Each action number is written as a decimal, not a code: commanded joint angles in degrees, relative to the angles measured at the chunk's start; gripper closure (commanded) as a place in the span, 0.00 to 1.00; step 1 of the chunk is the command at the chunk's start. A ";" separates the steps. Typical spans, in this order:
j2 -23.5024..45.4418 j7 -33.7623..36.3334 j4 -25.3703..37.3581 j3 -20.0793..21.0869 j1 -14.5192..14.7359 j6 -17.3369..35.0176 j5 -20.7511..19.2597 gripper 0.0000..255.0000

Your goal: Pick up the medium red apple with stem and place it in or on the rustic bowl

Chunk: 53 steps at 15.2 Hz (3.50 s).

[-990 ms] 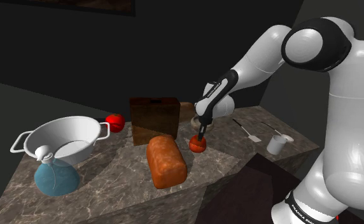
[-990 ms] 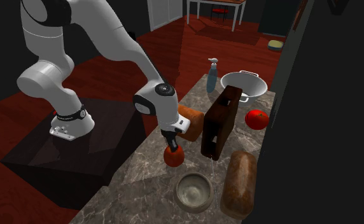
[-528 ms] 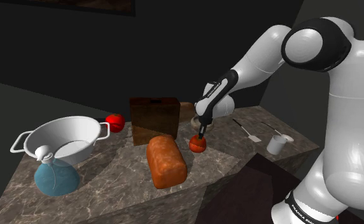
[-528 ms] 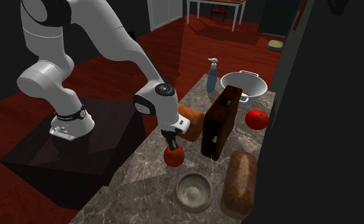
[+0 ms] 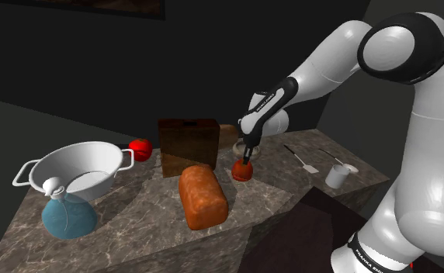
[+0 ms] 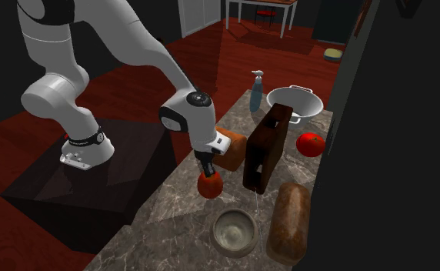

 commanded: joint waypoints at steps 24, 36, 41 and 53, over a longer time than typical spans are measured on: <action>-16.08 6.00 2.22 -3.11 2.02 -17.65 -8.31 1.00; -4.80 -5.15 25.31 -6.52 -4.40 -30.42 -3.90 1.00; 3.28 -9.65 40.02 -7.20 -8.71 -37.68 -1.19 1.00; 7.91 -11.38 38.88 -6.55 -9.92 -32.20 0.65 1.00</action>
